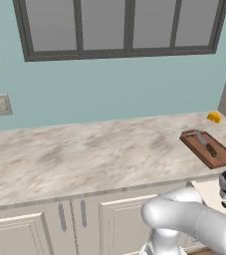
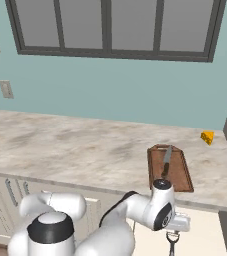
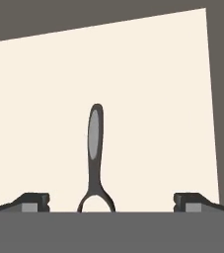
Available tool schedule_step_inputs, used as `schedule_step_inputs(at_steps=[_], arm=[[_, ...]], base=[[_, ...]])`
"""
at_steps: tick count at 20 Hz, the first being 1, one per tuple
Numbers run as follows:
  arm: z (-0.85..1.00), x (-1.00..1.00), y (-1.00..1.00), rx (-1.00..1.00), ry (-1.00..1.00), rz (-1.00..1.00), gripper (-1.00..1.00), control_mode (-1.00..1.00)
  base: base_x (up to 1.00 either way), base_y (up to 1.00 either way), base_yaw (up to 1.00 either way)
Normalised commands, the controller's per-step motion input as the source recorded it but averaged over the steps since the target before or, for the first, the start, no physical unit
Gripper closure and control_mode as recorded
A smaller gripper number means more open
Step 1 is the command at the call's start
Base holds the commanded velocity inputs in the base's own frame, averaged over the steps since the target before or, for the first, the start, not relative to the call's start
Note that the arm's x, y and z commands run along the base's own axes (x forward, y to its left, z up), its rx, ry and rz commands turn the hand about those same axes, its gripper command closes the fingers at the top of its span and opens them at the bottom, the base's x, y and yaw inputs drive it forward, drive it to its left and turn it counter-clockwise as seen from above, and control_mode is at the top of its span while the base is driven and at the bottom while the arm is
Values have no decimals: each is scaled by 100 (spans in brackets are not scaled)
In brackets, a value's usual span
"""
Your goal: Open the drawer on the right and place the cutting tools on the cutting board.
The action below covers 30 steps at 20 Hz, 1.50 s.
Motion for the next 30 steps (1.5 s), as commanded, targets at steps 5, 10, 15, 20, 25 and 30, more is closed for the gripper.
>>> schedule_step_inputs(at_steps=[5, 10, 15, 20, 25, 30], arm=[[-38, 0, -47, 3, 1, -1, -100, -100], [-6, 0, -2, 4, 1, 0, -100, -100], [-25, 0, 0, 3, 0, 0, -100, -100], [-39, 0, -2, 1, 1, 0, -100, -100], [-42, 0, 0, 0, 2, 0, -100, -100], [-37, 0, -4, 0, 0, 0, -100, -100]], base=[[0, 0, 0], [0, 0, 0], [0, 0, 0], [0, 0, 0], [0, 0, 0], [0, 0, 0]])
